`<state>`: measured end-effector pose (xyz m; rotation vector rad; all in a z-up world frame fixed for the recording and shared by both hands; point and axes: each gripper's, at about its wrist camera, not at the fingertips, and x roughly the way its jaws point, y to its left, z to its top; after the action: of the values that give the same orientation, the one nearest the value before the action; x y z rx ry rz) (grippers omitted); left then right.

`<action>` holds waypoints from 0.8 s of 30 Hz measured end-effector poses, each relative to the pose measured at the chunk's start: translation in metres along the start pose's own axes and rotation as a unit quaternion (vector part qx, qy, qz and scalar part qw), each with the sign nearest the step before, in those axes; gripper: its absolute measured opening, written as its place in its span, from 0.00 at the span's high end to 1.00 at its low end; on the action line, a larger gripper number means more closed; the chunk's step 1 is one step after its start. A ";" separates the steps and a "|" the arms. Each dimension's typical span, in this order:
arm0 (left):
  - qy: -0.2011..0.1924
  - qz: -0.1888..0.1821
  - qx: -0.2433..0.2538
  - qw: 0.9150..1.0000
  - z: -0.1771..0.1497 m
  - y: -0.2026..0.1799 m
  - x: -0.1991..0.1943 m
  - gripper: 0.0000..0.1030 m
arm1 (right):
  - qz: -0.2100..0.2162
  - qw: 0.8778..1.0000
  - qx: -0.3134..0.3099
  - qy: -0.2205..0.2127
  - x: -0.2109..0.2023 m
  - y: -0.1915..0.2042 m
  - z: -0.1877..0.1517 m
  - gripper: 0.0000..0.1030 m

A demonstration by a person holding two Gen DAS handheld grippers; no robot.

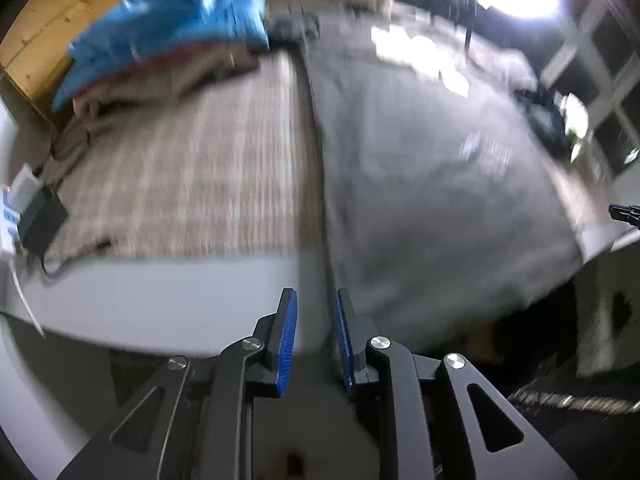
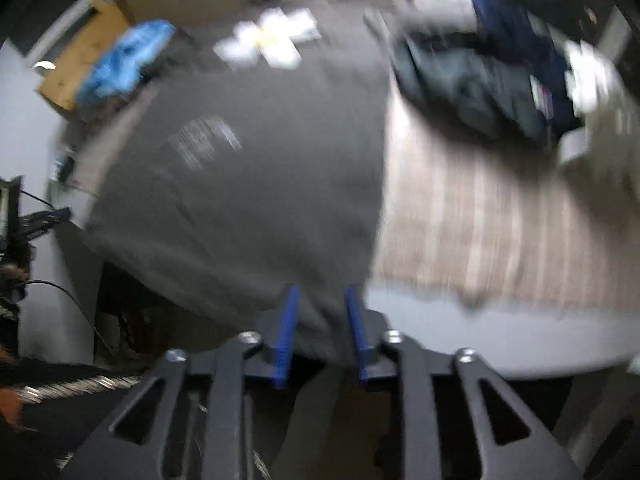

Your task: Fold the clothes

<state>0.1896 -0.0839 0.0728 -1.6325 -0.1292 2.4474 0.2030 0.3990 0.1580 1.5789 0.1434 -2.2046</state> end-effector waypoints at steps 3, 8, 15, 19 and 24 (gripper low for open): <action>-0.054 -0.001 -0.028 0.998 0.033 0.007 -0.007 0.74 | 0.028 0.996 -0.063 -0.054 -0.033 0.029 0.084 0.68; -0.118 -0.027 -0.072 0.990 0.113 0.003 0.018 0.67 | 0.055 0.977 -0.183 -0.093 -0.028 0.078 0.241 0.62; -0.118 0.020 -0.148 0.982 0.196 0.005 0.068 0.64 | 0.108 0.952 -0.279 -0.068 0.090 0.153 0.436 0.54; -0.102 0.045 -0.181 0.977 0.217 0.016 0.095 0.63 | 0.126 0.944 -0.305 -0.013 0.198 0.193 0.497 0.54; -0.081 0.059 -0.219 0.971 0.232 0.038 0.127 0.62 | 0.145 0.929 -0.336 0.048 0.298 0.228 0.528 0.54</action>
<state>-0.0760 -0.0857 0.0410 -1.6301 -0.6581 2.7896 -0.2511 -0.0599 0.1030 1.2152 0.5849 -1.6013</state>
